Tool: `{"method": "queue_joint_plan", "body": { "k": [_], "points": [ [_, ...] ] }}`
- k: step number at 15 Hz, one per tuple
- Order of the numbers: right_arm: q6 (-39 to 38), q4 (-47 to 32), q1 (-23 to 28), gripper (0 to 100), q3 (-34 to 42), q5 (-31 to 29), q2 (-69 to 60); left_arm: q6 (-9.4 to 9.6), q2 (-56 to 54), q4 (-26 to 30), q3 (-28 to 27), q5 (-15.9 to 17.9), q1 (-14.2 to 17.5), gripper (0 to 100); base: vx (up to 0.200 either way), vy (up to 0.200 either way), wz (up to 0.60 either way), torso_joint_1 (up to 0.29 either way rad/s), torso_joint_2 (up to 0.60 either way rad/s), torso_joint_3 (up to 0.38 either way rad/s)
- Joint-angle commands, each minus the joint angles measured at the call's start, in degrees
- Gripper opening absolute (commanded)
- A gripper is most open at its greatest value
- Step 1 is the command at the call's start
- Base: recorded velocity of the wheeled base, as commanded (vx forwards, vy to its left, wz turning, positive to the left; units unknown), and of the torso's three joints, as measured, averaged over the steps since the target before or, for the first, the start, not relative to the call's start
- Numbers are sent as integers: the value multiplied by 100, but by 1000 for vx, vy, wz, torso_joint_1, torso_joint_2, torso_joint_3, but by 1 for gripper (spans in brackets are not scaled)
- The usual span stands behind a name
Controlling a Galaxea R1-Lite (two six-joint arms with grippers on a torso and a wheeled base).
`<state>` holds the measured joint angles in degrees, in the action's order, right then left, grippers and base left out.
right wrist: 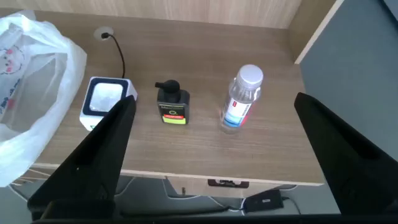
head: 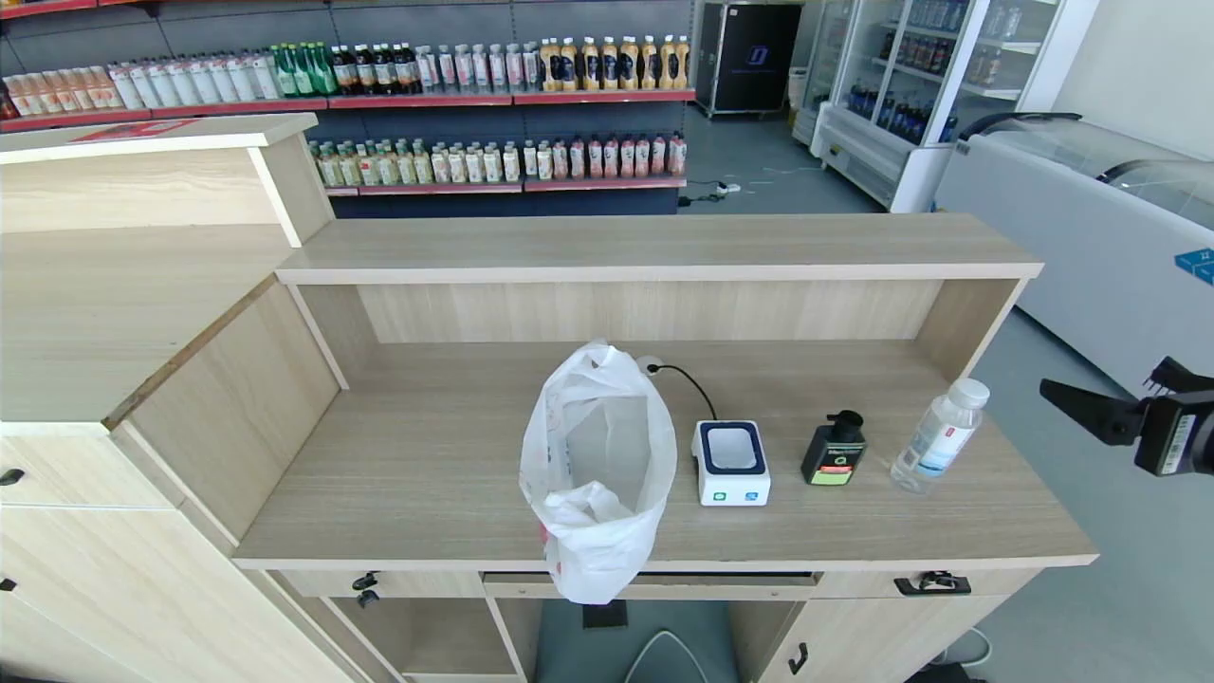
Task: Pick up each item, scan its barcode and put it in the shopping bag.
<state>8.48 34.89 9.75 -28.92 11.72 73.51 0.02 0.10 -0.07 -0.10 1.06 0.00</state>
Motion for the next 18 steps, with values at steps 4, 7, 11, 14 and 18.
{"method": "queue_joint_plan", "body": {
  "k": [4, 7, 11, 14, 18],
  "points": [
    [1235, 1943, 378, 100, -888, 648, 3741, -2, -1, -1, 1, -1, 0, 100, 0, 0, 0, 0, 0, 0],
    [1929, 2039, 308, 100, -1828, 885, 4769, -2, -1, -1, 1, -1, 0, 100, 0, 0, 0, 0, 0, 0],
    [2236, 2004, 62, 100, -2241, 1588, 5393, -2, -1, -1, 1, -1, 0, 100, 0, 0, 0, 0, 0, 0],
    [2245, 2013, -219, 100, -2355, 1790, 5516, -2, -1, -1, 1, -1, 0, 100, 0, 0, 0, 0, 0, 0],
    [2483, 2013, -316, 100, -2461, 1755, 5718, -2, -1, -1, 1, -1, 0, 100, 0, 0, 0, 0, 0, 0]
  ]
}}
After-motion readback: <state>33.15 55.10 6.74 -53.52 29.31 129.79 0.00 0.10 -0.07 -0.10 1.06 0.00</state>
